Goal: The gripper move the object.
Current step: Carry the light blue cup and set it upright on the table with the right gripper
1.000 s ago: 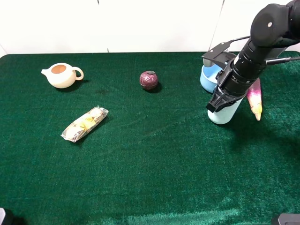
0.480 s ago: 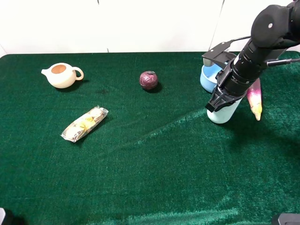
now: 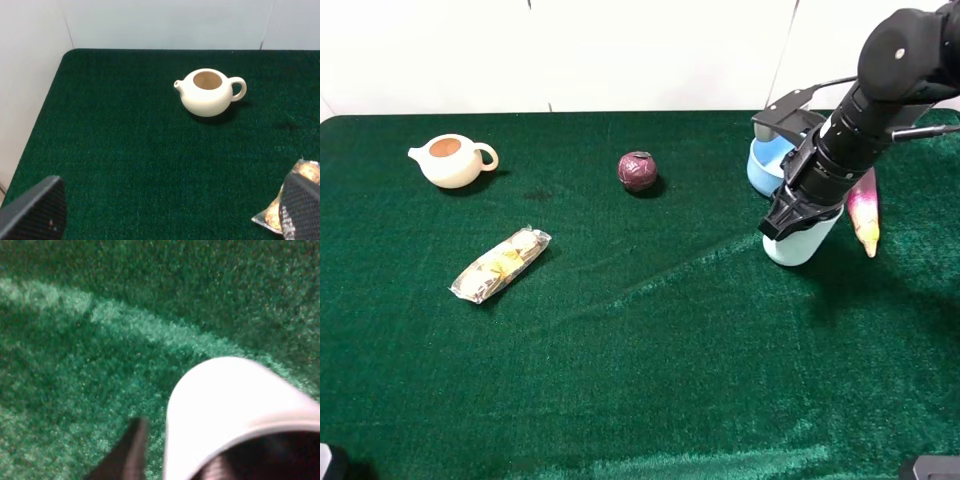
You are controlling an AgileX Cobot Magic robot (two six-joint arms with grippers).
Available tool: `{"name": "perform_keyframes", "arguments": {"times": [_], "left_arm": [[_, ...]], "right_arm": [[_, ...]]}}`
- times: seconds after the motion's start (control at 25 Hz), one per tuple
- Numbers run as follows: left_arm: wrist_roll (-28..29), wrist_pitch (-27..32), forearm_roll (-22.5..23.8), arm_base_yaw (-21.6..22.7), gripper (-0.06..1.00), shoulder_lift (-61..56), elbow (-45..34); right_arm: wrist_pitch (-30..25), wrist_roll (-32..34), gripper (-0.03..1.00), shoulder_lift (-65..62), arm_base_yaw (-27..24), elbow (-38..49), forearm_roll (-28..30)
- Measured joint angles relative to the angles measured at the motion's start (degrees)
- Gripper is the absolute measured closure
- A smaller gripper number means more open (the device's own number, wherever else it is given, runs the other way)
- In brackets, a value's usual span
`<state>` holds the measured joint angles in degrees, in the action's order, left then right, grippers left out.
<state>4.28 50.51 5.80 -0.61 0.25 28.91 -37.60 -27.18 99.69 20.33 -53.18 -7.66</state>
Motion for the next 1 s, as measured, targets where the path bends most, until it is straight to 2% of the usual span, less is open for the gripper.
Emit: {"name": "perform_keyframes", "arguments": {"times": [0.12,0.24,0.8,1.0], "left_arm": [[0.0,0.0,0.0,0.0,0.1,0.0,0.0],[0.0,0.0,0.0,0.0,0.1,0.0,0.0],[0.0,0.0,0.0,0.0,0.1,0.0,0.0],[0.0,0.0,0.0,0.0,0.1,0.0,0.0]], "right_arm": [[-0.79,0.0,0.4,-0.16,0.0,0.0,-0.05],[-1.0,0.0,0.3,-0.16,0.0,0.0,-0.05],[-1.0,0.11,0.27,-0.16,0.0,0.0,0.0],[-1.0,3.79,0.27,-0.16,0.0,0.0,0.04]]}}
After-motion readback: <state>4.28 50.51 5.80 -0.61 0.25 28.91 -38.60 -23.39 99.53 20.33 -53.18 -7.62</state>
